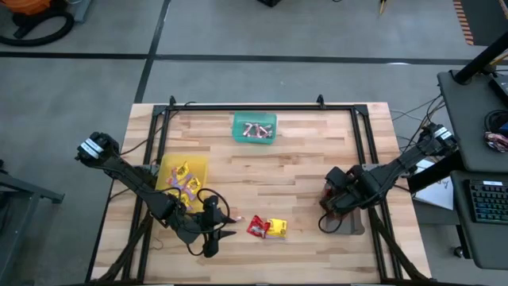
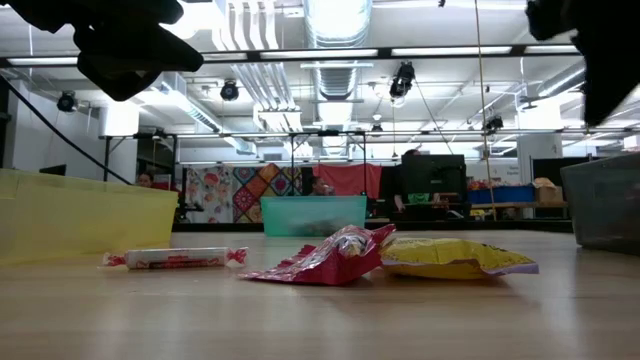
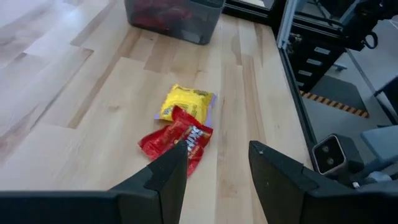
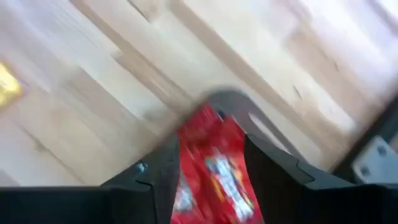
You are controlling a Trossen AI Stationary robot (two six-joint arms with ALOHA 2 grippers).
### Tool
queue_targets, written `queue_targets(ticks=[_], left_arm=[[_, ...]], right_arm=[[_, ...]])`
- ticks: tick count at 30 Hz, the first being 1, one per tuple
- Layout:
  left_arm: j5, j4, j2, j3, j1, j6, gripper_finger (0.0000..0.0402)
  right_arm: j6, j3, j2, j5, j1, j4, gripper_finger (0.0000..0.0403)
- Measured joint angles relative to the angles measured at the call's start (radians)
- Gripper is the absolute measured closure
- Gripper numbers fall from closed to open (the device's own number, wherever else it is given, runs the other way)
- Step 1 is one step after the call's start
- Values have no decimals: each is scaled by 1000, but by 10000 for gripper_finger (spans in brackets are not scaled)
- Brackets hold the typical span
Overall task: Sort candy
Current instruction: Put the white candy into the green bin
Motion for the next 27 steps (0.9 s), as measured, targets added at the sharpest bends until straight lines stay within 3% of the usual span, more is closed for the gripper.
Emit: queue_targets(ticks=[6,12,17,23,27], left_arm=[[-77,8,0,0,0,-7,245],[-78,-10,10,0,0,-7,219],[-78,-9,87,0,3,24,195],[-75,-9,193,0,4,11,203],[-52,-14,248,0,16,8,221]], right_arm=[[-144,32,0,168,0,151,221],[-343,6,0,329,0,380,220],[-461,-45,1,469,-1,574,220],[-581,-91,1,477,-1,789,220],[-606,-98,3,476,-1,842,220]])
